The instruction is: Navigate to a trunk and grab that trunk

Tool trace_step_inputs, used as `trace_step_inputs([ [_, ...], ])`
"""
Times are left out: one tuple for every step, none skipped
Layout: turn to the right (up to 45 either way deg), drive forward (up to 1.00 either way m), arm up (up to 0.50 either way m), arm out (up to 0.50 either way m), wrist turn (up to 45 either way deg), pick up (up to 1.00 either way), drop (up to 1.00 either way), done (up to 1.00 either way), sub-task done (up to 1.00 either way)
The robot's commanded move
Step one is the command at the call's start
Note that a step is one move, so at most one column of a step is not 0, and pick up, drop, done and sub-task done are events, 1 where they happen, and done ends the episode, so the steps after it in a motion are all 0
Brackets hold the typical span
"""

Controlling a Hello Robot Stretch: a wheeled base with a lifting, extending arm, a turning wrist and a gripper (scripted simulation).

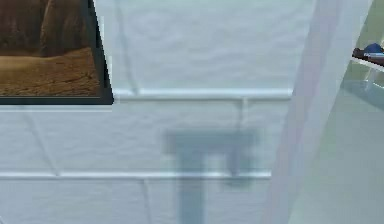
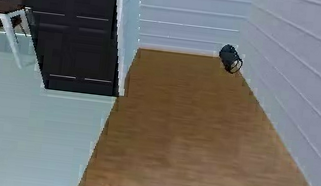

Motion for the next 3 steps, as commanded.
trace_step_inputs([
  [45.0, 0.0, 0.0, 0.0, 0.0, 0.0, 0.0, 0.0, 0.0],
  [45.0, 0.0, 0.0, 0.0, 0.0, 0.0, 0.0, 0.0, 0.0],
  [45.0, 0.0, 0.0, 0.0, 0.0, 0.0, 0.0, 0.0, 0.0],
])
